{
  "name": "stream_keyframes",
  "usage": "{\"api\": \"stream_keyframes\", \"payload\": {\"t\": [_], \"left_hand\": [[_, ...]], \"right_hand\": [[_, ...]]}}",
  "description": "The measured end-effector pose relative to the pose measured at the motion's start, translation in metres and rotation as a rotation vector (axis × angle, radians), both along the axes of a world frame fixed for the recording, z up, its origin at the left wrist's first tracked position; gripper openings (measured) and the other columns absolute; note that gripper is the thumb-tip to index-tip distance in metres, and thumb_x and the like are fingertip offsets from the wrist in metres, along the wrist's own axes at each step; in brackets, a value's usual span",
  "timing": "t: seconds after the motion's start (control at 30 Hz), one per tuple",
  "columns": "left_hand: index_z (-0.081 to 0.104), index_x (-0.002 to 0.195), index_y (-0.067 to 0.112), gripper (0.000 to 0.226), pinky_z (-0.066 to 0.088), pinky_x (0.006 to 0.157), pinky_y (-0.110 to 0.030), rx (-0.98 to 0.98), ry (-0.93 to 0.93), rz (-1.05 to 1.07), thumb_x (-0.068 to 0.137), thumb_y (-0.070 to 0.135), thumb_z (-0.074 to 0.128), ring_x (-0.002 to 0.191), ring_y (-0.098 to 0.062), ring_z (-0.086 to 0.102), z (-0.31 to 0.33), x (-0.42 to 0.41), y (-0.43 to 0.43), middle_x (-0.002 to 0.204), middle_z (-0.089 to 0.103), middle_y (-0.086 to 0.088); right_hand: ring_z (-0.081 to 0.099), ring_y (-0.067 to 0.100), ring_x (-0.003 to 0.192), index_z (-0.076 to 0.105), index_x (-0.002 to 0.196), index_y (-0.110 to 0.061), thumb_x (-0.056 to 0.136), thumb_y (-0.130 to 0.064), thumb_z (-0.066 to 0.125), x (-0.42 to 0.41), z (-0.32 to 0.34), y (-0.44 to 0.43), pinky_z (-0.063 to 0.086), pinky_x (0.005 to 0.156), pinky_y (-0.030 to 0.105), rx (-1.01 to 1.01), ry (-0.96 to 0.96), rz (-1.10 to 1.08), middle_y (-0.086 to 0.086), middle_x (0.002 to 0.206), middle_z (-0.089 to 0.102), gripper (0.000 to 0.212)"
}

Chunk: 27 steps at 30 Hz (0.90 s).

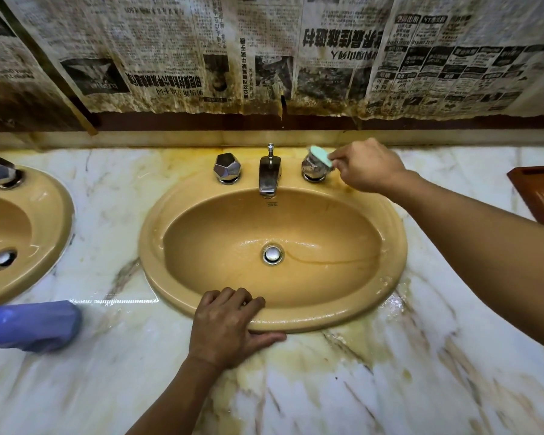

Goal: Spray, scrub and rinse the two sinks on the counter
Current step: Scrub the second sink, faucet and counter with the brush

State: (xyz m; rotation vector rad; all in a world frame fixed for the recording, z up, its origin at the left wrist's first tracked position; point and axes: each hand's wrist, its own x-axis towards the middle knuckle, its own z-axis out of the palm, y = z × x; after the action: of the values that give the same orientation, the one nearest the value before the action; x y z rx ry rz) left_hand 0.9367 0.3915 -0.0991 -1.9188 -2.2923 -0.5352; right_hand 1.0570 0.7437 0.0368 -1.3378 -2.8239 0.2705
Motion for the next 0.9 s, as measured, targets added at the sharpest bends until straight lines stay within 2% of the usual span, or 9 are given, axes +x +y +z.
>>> {"api": "stream_keyframes", "payload": {"t": [0.13, 0.23, 0.37, 0.47, 0.57, 0.63, 0.73, 0.83, 0.9], "left_hand": [[0.076, 0.093, 0.028, 0.069, 0.046, 0.073, -0.038, 0.008, -0.003, -0.001, 0.074, 0.092, 0.06, 0.076, -0.023, 0.063, 0.0, 0.001, -0.001, 0.084, 0.065, 0.006], [0.076, 0.092, 0.028, 0.069, 0.046, 0.073, -0.039, 0.008, -0.005, 0.004, 0.073, 0.092, 0.06, 0.076, -0.023, 0.062, 0.0, 0.001, 0.0, 0.084, 0.065, 0.006], [0.076, 0.093, 0.029, 0.069, 0.046, 0.073, -0.038, 0.006, -0.008, -0.002, 0.073, 0.093, 0.06, 0.077, -0.022, 0.062, 0.0, 0.0, -0.001, 0.085, 0.065, 0.007], [0.075, 0.093, 0.029, 0.068, 0.046, 0.073, -0.039, 0.007, -0.015, -0.002, 0.073, 0.092, 0.06, 0.076, -0.022, 0.062, 0.0, 0.0, 0.0, 0.084, 0.065, 0.007], [0.075, 0.091, 0.028, 0.068, 0.045, 0.072, -0.038, 0.018, -0.016, -0.002, 0.072, 0.092, 0.061, 0.074, -0.023, 0.062, -0.001, -0.001, 0.001, 0.084, 0.065, 0.006], [0.076, 0.091, 0.028, 0.069, 0.045, 0.072, -0.038, 0.021, -0.016, -0.004, 0.072, 0.092, 0.061, 0.074, -0.023, 0.062, 0.0, -0.001, 0.001, 0.084, 0.065, 0.006], [0.076, 0.092, 0.028, 0.069, 0.046, 0.071, -0.039, 0.022, -0.019, -0.011, 0.072, 0.092, 0.062, 0.073, -0.023, 0.062, 0.0, -0.001, 0.001, 0.084, 0.065, 0.006], [0.076, 0.092, 0.028, 0.068, 0.046, 0.071, -0.039, 0.027, -0.008, -0.019, 0.071, 0.092, 0.063, 0.074, -0.023, 0.062, 0.0, -0.001, 0.001, 0.084, 0.065, 0.007], [0.076, 0.092, 0.028, 0.068, 0.047, 0.071, -0.039, 0.024, 0.003, -0.023, 0.071, 0.091, 0.064, 0.074, -0.023, 0.062, 0.001, -0.001, 0.002, 0.085, 0.066, 0.007]], "right_hand": [[0.061, 0.029, 0.102, 0.064, 0.138, -0.034, 0.106, -0.033, 0.048, -0.002, 0.001, -0.004, 0.048, 0.072, 0.035, -0.025, -0.066, 0.052, 0.009, 0.132, 0.066, 0.036], [0.061, 0.025, 0.104, 0.066, 0.136, -0.033, 0.105, -0.032, 0.05, 0.003, 0.011, 0.007, 0.044, 0.071, 0.033, -0.033, -0.073, 0.042, 0.002, 0.133, 0.067, 0.034], [0.062, 0.025, 0.082, 0.067, 0.131, -0.032, 0.104, -0.03, 0.045, -0.002, 0.006, -0.006, 0.053, 0.065, 0.034, 0.058, -0.144, 0.09, 0.009, 0.111, 0.071, 0.035], [0.063, 0.027, 0.094, 0.064, 0.137, -0.035, 0.105, -0.033, 0.046, 0.001, 0.008, -0.007, 0.055, 0.071, 0.037, 0.04, -0.132, 0.133, 0.008, 0.127, 0.07, 0.037], [0.06, 0.022, 0.089, 0.065, 0.137, -0.035, 0.106, -0.033, 0.052, 0.018, 0.009, 0.013, 0.045, 0.066, 0.031, -0.053, 0.084, -0.09, 0.005, 0.135, 0.066, 0.034], [0.059, 0.021, 0.093, 0.068, 0.134, -0.029, 0.105, -0.028, 0.055, 0.024, -0.006, 0.016, 0.045, 0.071, 0.029, -0.177, 0.23, -0.221, 0.006, 0.138, 0.066, 0.032], [0.059, 0.021, 0.109, 0.071, 0.131, -0.018, 0.104, -0.022, 0.057, 0.019, -0.031, 0.01, 0.051, 0.085, 0.027, -0.415, 0.268, -0.287, 0.008, 0.142, 0.063, 0.031], [0.054, 0.026, 0.133, 0.072, 0.129, -0.016, 0.103, -0.021, 0.058, 0.01, -0.043, 0.01, 0.041, 0.114, 0.032, -0.491, 0.361, -0.387, 0.008, 0.144, 0.062, 0.03], [0.053, 0.026, 0.135, 0.072, 0.129, -0.016, 0.103, -0.022, 0.058, 0.008, -0.047, 0.009, 0.037, 0.118, 0.032, -0.507, 0.388, -0.416, 0.008, 0.145, 0.061, 0.03]]}}
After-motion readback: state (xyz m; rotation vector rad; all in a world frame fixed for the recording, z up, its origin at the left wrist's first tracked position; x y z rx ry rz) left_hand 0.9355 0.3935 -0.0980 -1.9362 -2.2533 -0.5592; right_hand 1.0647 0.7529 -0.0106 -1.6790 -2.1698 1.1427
